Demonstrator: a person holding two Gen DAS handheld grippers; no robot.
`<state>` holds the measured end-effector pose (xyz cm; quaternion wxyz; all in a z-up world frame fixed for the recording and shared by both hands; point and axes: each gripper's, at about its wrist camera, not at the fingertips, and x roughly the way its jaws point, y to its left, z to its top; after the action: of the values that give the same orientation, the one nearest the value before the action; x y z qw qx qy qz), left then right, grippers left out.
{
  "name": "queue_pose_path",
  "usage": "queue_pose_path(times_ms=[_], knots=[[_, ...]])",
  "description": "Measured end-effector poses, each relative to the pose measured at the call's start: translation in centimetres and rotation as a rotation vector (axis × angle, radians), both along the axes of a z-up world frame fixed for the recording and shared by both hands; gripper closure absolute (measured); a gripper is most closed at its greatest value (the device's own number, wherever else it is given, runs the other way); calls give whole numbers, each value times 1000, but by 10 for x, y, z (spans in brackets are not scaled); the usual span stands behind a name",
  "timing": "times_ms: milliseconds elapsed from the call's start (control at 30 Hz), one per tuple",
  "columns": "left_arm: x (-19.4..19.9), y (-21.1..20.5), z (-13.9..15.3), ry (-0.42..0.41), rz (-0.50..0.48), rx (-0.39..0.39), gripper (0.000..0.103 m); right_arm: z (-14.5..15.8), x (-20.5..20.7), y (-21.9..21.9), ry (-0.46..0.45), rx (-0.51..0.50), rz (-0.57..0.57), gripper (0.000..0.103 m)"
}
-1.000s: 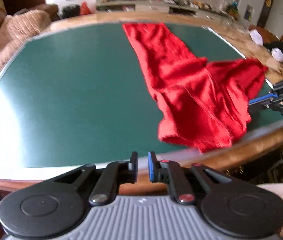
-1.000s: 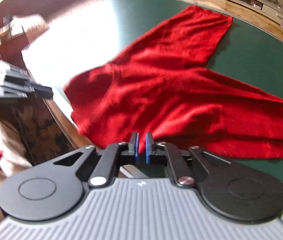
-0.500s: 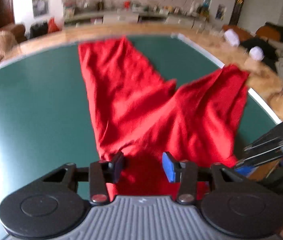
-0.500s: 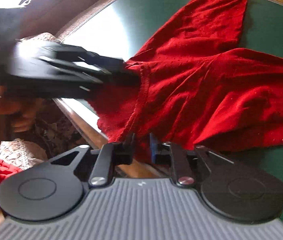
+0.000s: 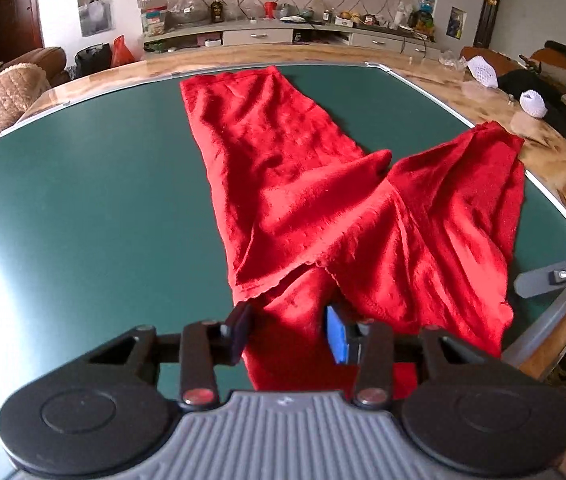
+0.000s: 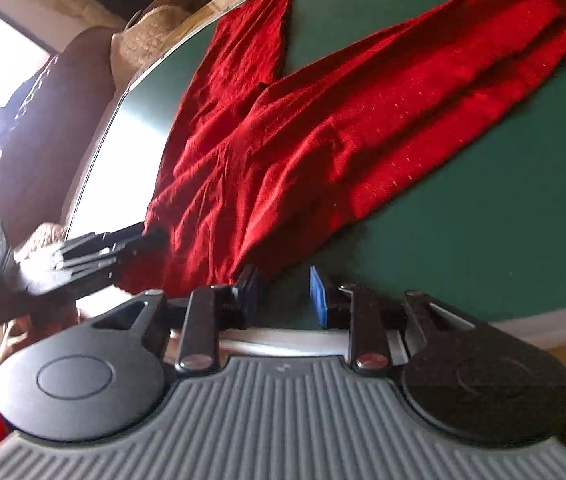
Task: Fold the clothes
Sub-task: 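Pull the sleeve along the shirt with the right tool while the left tool holds the edge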
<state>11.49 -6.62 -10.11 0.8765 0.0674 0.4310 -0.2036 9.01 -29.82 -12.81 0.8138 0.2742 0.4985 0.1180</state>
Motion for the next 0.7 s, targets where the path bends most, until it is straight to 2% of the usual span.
queue_pose_path(times_ms=[67, 167, 267, 467, 700], knots=[[-1, 4, 1, 4, 7, -1, 53, -2, 5, 5, 4, 2, -22, 72], [0, 9, 0, 3, 19, 14, 47, -5, 10, 10, 12, -27, -48, 100], [1, 15, -1, 1, 24, 18, 47, -11, 9, 8, 7, -19, -79, 100], [3, 18, -1, -6, 36, 52, 47, -9, 0, 0, -19, -67, -171, 102], [-1, 20, -1, -5, 44, 66, 46, -9, 3, -4, 7, -105, -152, 101]])
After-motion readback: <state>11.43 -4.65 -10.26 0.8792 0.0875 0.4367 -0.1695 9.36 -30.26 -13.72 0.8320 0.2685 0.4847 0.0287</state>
